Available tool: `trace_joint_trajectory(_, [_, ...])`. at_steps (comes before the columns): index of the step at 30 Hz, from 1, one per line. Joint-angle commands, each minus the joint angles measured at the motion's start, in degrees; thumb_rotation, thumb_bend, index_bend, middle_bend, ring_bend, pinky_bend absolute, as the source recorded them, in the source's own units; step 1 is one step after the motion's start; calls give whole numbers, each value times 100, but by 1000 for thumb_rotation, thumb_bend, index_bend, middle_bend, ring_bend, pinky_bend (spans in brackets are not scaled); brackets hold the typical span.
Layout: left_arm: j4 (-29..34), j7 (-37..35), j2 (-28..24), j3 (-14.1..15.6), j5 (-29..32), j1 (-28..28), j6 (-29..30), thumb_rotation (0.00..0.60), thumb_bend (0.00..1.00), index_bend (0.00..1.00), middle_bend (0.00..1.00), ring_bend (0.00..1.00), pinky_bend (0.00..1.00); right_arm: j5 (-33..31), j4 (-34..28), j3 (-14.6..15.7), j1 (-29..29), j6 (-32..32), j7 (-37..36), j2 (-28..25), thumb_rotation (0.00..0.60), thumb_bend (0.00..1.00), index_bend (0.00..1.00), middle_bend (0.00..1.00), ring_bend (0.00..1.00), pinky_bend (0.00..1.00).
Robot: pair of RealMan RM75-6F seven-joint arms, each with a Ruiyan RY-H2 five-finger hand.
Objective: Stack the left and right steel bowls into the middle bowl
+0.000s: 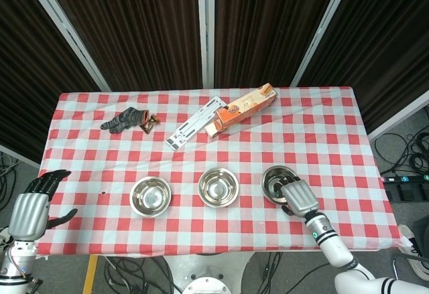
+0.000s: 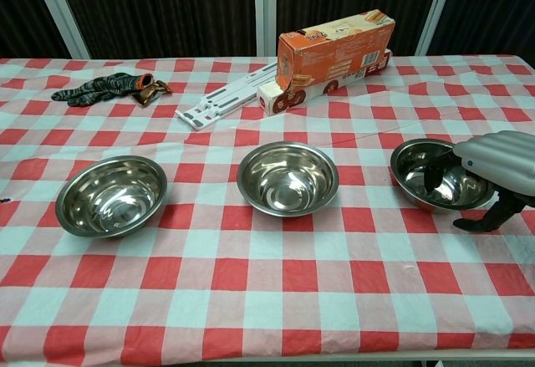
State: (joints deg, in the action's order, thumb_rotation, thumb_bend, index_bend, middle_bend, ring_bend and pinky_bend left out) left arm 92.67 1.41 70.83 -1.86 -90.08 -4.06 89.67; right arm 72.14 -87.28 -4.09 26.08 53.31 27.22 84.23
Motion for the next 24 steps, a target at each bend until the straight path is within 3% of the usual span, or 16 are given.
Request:
trace_joint_trajectory(1, [-10, -8, 1, 5, -3, 1, -4, 600, 107, 263, 300, 223, 289, -62, 106, 1, 90, -66, 9, 93, 600, 214, 410, 351, 254, 345])
trace_joint_trajectory(5, [-21, -22, 6, 5, 4, -5, -20, 600, 106, 263, 300, 223, 289, -45, 200, 14, 147, -34, -34, 185, 600, 226, 493, 411, 315, 411])
trace_joint_trajectory(11, [-17, -36, -2, 10, 10, -11, -42, 600, 106, 263, 300, 223, 290, -13, 364, 58, 200, 9, -117, 313, 600, 325, 596, 483, 398, 512])
trace_joint_trajectory(24, [1, -71, -10, 8, 23, -29, -81, 600, 106, 263, 300, 223, 290, -38, 434, 135, 247, 92, -190, 350, 600, 405, 687, 546, 470, 605])
